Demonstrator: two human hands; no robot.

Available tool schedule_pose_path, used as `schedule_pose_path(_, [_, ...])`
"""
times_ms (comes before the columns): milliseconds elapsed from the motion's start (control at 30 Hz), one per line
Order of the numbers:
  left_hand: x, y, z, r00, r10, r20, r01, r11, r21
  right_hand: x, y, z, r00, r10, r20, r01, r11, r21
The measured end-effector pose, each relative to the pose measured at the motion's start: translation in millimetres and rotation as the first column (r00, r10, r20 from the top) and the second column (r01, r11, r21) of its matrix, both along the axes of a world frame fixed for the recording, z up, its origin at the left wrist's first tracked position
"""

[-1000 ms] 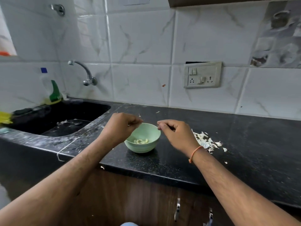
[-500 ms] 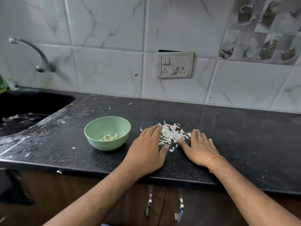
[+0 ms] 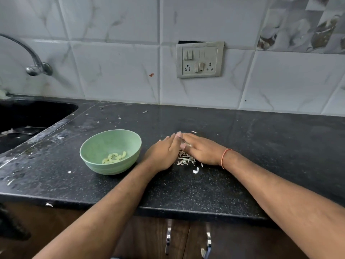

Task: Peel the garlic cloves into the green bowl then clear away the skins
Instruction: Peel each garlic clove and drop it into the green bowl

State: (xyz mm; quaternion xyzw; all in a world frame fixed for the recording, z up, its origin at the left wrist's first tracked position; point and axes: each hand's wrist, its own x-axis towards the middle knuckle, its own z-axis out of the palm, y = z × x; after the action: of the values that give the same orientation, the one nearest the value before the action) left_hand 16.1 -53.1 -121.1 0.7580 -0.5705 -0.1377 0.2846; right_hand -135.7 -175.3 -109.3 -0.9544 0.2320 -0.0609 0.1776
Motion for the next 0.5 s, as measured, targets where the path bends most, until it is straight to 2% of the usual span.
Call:
schedule_pose_path(67, [2.9, 4.6, -0.2, 0.982, 0.033, -0.185, -0.044, 0.997, -0.056, -5.2, 6.5, -2.8, 1.000, 0.026, 0.014, -0.026, 1.000, -0.008])
schedule_pose_path(167, [8.6, 9.1, -5.2, 0.897, 0.003, -0.441, -0.100, 0.975, -0.196, -18.3, 19.7, -8.0, 0.994, 0.075, 0.078, -0.075, 0.997, -0.009])
schedule_pose_path(267, [6.6, 17.2, -7.4, 0.853, -0.007, -0.522, -0.152, 0.953, -0.261, -31.9, 32.2, -11.2, 0.977, 0.109, 0.182, -0.112, 0.994, 0.009])
schedule_pose_path(367, [0.6, 26.4, -8.4, 0.749, -0.062, -0.659, -0.187, 0.935, -0.301, -48.2, 34.5, -11.0, 0.949, 0.059, 0.310, -0.067, 0.998, 0.014])
schedule_pose_path(433, [-0.2, 30.0, -8.6, 0.699, -0.092, -0.709, -0.197, 0.928, -0.315, -59.0, 29.6, -10.7, 0.958, 0.016, 0.286, -0.022, 1.000, 0.019])
schedule_pose_path(500, [1.2, 31.4, -7.9, 0.672, -0.111, -0.732, -0.194, 0.928, -0.319, -63.2, 27.6, -9.3, 0.987, 0.013, 0.160, -0.017, 1.000, 0.020])
